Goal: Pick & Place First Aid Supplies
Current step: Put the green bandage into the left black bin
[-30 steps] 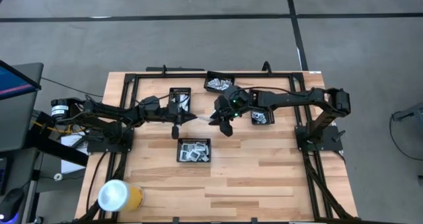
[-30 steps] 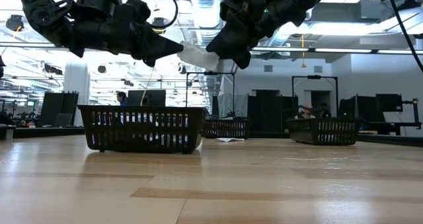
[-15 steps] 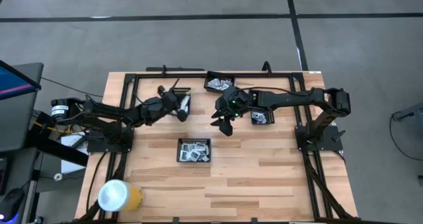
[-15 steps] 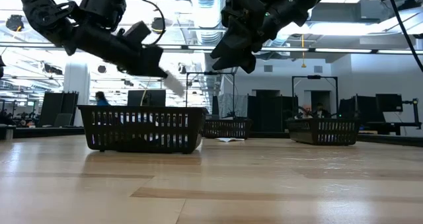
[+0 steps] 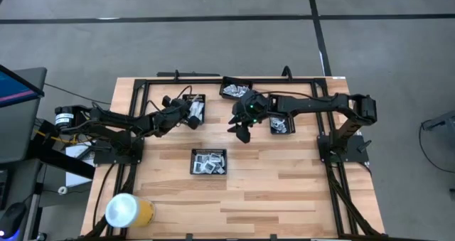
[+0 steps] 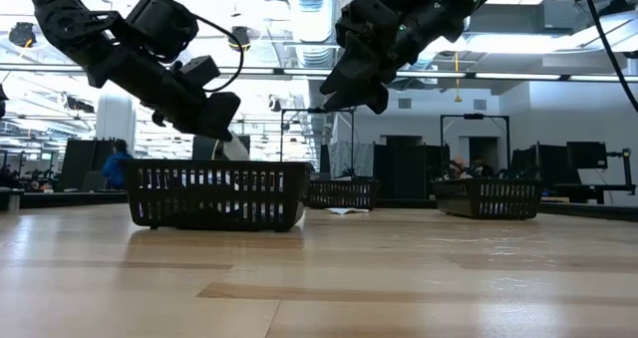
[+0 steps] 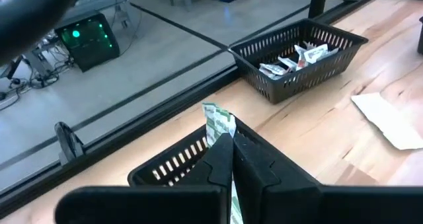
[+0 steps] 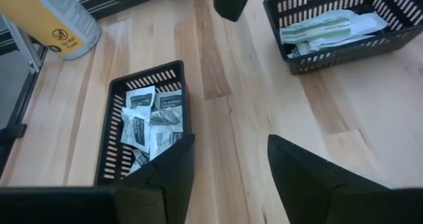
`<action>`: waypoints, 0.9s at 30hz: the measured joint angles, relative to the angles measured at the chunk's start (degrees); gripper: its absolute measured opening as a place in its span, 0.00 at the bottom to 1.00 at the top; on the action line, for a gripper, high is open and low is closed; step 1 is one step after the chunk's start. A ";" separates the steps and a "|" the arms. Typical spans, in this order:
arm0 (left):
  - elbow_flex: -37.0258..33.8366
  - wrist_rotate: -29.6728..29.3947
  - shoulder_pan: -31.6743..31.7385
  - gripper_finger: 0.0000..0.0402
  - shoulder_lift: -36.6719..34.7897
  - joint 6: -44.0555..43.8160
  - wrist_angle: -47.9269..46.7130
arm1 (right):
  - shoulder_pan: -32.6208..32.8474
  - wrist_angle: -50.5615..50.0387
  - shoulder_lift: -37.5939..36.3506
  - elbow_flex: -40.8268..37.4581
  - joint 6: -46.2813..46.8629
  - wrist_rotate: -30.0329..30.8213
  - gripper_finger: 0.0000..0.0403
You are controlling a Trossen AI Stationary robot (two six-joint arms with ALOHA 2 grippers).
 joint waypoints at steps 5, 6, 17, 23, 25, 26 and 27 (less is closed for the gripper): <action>0.00 0.84 0.02 0.06 0.00 0.00 -0.07 | -0.24 0.02 0.02 0.00 -0.01 0.02 0.47; 0.00 1.42 0.02 0.08 0.00 0.01 -0.11 | -0.21 0.02 0.02 0.00 -0.03 0.01 0.47; 0.00 13.58 0.04 0.24 0.00 -2.04 -1.19 | -0.35 -2.04 0.04 0.00 -2.00 7.91 0.51; 0.00 16.99 0.04 0.24 0.00 -7.94 -1.06 | -0.34 -4.14 0.07 0.00 -3.67 14.58 0.49; 0.00 17.08 -0.05 0.24 0.00 -8.02 -1.06 | -0.32 -4.45 0.07 0.00 -3.67 16.10 0.48; 0.00 17.08 -0.07 0.24 0.00 -8.04 -1.02 | -0.32 -4.70 0.07 0.00 -3.67 16.78 0.47; 0.00 17.08 -0.07 0.24 0.00 -8.04 -0.96 | -0.41 -5.00 0.07 0.00 -3.67 17.37 0.47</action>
